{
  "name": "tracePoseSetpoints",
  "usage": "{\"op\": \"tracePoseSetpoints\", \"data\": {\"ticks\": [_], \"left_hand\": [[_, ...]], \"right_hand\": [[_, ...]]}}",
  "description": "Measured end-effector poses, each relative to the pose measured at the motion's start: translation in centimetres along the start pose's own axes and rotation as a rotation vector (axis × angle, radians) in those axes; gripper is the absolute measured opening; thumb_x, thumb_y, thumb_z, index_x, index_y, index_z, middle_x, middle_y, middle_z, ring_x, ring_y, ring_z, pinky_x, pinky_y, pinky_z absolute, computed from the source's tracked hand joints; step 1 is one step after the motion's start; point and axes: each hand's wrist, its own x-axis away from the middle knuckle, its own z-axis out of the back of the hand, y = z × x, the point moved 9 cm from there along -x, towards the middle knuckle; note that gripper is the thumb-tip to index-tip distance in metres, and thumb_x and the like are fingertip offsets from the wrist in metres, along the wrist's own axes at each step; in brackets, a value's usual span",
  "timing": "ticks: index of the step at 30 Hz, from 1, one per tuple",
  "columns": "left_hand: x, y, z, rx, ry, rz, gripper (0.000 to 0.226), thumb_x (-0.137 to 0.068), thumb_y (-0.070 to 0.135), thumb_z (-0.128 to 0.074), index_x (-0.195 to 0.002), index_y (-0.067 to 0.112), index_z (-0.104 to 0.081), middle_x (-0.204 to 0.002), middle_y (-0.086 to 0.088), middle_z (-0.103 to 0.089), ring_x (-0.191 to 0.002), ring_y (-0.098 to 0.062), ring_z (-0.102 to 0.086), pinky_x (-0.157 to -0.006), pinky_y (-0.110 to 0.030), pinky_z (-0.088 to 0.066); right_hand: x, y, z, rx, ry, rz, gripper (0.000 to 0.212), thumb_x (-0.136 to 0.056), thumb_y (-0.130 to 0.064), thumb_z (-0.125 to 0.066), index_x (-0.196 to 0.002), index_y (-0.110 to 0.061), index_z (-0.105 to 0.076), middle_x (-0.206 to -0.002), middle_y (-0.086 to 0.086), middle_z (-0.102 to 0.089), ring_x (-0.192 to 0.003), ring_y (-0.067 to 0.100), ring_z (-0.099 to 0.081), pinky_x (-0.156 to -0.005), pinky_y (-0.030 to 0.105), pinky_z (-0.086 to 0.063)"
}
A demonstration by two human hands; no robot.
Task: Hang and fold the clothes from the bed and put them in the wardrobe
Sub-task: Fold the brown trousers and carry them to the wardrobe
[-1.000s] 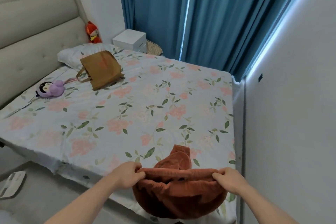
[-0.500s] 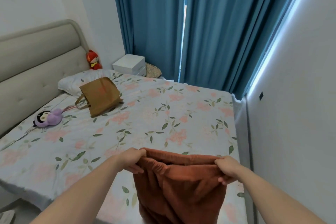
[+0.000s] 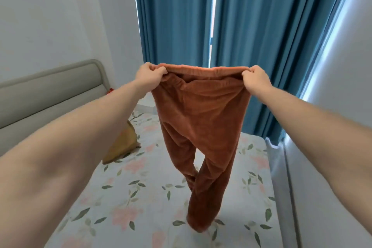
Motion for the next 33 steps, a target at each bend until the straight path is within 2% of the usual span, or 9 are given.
{"op": "tracePoseSetpoints", "data": {"ticks": [4,7,11,14,17,19,23,27,33], "left_hand": [[-2.4,7.4,4.2,0.034,0.098,-0.204,0.018,-0.082,0.029,-0.064,-0.093,0.02,-0.053,-0.088,0.006,-0.06,-0.076,-0.008,-0.054,-0.062,-0.025,-0.041],[-3.0,10.1,6.4,0.037,0.126,-0.315,0.017,-0.081,0.027,-0.063,-0.091,0.022,-0.051,-0.091,0.005,-0.06,-0.078,-0.009,-0.055,-0.064,-0.024,-0.042],[-2.5,9.4,6.3,-0.028,0.045,-0.357,0.025,-0.079,0.034,-0.064,-0.098,0.02,-0.056,-0.097,0.004,-0.062,-0.083,-0.012,-0.058,-0.068,-0.027,-0.045],[-1.1,5.2,4.8,-0.061,-0.059,-0.328,0.027,-0.073,0.04,-0.065,-0.094,0.025,-0.058,-0.1,0.003,-0.066,-0.091,-0.015,-0.063,-0.079,-0.034,-0.054],[1.2,-2.2,2.5,-0.137,-0.179,-0.268,0.023,-0.075,0.037,-0.066,-0.091,0.023,-0.057,-0.099,0.001,-0.067,-0.091,-0.019,-0.064,-0.081,-0.039,-0.055],[3.3,-8.5,0.2,-0.169,-0.265,-0.197,0.023,-0.079,0.033,-0.068,-0.09,0.017,-0.056,-0.096,-0.003,-0.067,-0.089,-0.023,-0.064,-0.075,-0.038,-0.054],[9.6,-23.0,-4.5,-0.215,-0.488,0.024,0.024,-0.082,0.032,-0.07,-0.085,0.017,-0.051,-0.084,-0.003,-0.064,-0.076,-0.019,-0.059,-0.061,-0.031,-0.047],[17.6,-36.7,-7.5,-0.246,-0.634,0.236,0.032,-0.067,0.041,-0.067,-0.081,0.017,-0.05,-0.076,0.001,-0.059,-0.068,-0.016,-0.056,-0.068,-0.039,-0.051],[29.7,-52.3,-9.5,-0.312,-0.812,0.464,0.038,-0.063,0.044,-0.068,-0.087,0.017,-0.057,-0.081,0.005,-0.066,-0.074,-0.014,-0.062,-0.072,-0.032,-0.053]], "right_hand": [[-2.0,-7.5,3.6,-0.078,0.115,0.228,0.018,-0.096,-0.022,-0.048,-0.108,-0.012,-0.056,-0.11,0.003,-0.057,-0.099,0.02,-0.051,-0.082,0.028,-0.036],[-1.7,-10.6,5.3,-0.068,0.164,0.335,0.016,-0.095,-0.023,-0.05,-0.107,-0.014,-0.057,-0.112,0.003,-0.058,-0.1,0.019,-0.053,-0.083,0.028,-0.037],[0.2,-9.8,4.5,-0.018,0.149,0.311,0.014,-0.096,-0.022,-0.05,-0.105,-0.014,-0.057,-0.107,0.001,-0.06,-0.097,0.02,-0.053,-0.082,0.029,-0.037],[2.6,-6.3,1.6,0.031,0.08,0.245,0.012,-0.096,-0.02,-0.049,-0.102,-0.013,-0.057,-0.099,0.001,-0.061,-0.094,0.022,-0.054,-0.079,0.031,-0.037],[6.0,-1.1,-3.3,0.107,-0.002,0.173,0.008,-0.096,-0.018,-0.05,-0.097,-0.014,-0.057,-0.091,-0.001,-0.062,-0.086,0.021,-0.055,-0.07,0.031,-0.04],[8.6,3.8,-7.3,0.167,-0.069,0.093,0.006,-0.095,-0.018,-0.051,-0.095,-0.015,-0.056,-0.088,-0.002,-0.062,-0.079,0.016,-0.057,-0.062,0.027,-0.04],[15.2,15.6,-15.7,0.306,-0.26,-0.105,0.008,-0.096,-0.021,-0.053,-0.091,-0.014,-0.056,-0.087,0.004,-0.064,-0.081,0.024,-0.06,-0.075,0.039,-0.05],[24.5,25.5,-22.4,0.377,-0.447,-0.251,0.007,-0.096,-0.019,-0.054,-0.091,-0.014,-0.056,-0.089,0.004,-0.066,-0.081,0.021,-0.062,-0.078,0.04,-0.051],[37.4,37.2,-29.1,0.451,-0.725,-0.416,0.002,-0.087,-0.016,-0.056,-0.088,-0.015,-0.058,-0.087,0.0,-0.067,-0.084,0.019,-0.063,-0.077,0.033,-0.049]]}}
